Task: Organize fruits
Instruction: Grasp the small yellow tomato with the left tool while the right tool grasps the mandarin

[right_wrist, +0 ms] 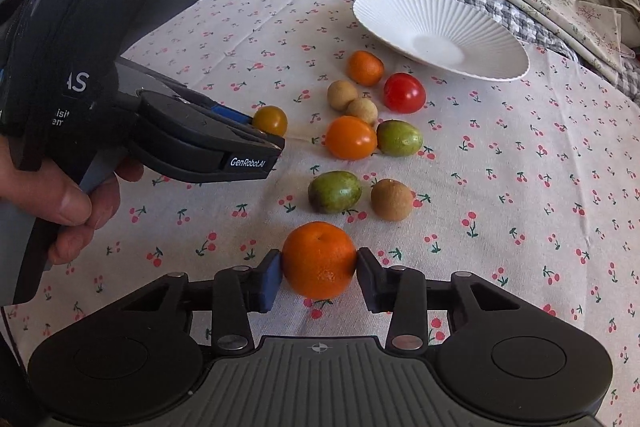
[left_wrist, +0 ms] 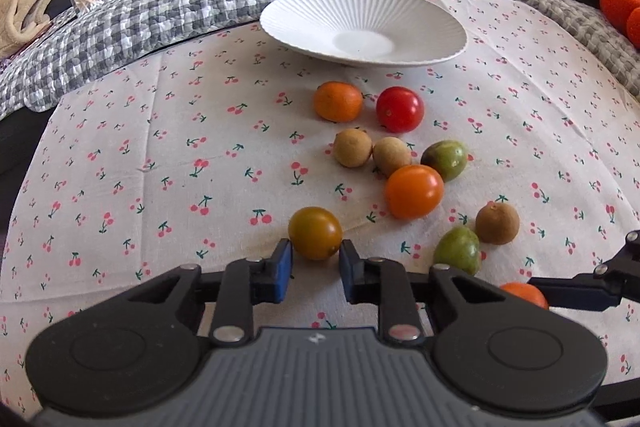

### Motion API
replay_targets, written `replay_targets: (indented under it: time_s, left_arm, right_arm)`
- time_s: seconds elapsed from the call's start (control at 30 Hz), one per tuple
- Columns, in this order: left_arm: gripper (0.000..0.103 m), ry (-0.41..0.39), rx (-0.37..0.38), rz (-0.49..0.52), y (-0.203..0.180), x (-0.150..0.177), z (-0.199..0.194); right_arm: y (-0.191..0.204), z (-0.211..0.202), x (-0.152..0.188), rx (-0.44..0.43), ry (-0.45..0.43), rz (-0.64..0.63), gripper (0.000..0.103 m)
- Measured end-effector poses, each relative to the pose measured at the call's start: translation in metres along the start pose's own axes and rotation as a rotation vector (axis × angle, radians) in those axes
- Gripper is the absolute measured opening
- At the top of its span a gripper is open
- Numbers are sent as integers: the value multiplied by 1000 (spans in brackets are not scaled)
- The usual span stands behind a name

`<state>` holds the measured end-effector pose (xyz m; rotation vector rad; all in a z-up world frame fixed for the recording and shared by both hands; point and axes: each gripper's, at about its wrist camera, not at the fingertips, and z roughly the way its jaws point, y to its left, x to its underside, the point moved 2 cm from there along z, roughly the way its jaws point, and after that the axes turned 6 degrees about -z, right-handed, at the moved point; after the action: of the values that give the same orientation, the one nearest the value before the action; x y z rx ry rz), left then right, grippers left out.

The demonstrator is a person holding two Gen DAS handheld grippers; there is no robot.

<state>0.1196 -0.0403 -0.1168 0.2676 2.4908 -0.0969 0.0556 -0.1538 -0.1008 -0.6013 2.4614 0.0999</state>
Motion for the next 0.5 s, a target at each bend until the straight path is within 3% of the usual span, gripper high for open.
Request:
replay_targets:
  time_s: [0.2,0.5]
  left_arm:
    - [22,-8,29,-34,6,-6,-6]
    - [22,-70,33,-125,32,-32,-19]
  right_arm:
    - [-11,-9,-1,0,-4,25,39]
    - [-61,-31,-19,53,-63,138,38]
